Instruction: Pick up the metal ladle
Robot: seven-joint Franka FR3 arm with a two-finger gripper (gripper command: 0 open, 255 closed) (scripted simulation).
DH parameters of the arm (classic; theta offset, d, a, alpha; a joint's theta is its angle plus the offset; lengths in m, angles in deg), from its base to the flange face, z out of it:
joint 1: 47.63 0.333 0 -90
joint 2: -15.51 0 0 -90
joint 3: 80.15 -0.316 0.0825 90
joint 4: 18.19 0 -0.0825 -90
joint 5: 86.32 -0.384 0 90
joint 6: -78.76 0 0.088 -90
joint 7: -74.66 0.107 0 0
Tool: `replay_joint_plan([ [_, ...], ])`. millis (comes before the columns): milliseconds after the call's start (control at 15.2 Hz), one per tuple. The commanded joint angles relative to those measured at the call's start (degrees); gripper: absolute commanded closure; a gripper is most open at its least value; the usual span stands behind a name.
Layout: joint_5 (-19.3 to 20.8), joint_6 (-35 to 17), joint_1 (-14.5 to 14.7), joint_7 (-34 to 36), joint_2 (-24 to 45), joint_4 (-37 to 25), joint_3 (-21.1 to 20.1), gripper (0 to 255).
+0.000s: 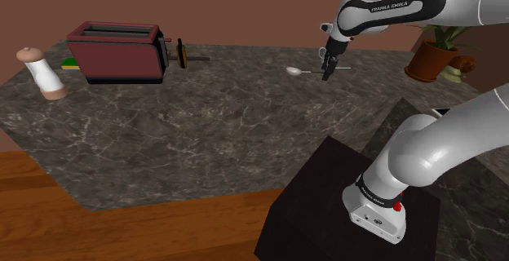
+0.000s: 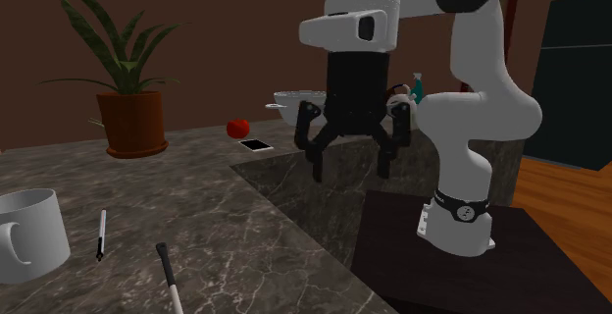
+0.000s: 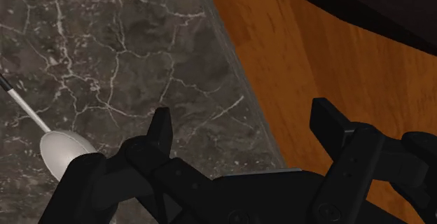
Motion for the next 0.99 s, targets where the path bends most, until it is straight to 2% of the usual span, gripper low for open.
replay_joint_plan([
  [0,-1.0,-2.3,1.0,-5.4,4.4,-2.7,3.0,0],
  [264,-5.7,-6.4,2.9,-16.6,13.6,-8.1,8.4,0],
  [528,-14.2,-8.9,3.4,-29.5,24.5,-15.0,12.0,0],
  [726,-21.7,-9.3,1.2,-39.0,33.0,-21.3,12.1,0],
  [924,-27.9,-8.6,-2.8,-47.0,41.0,-28.5,10.2,0],
])
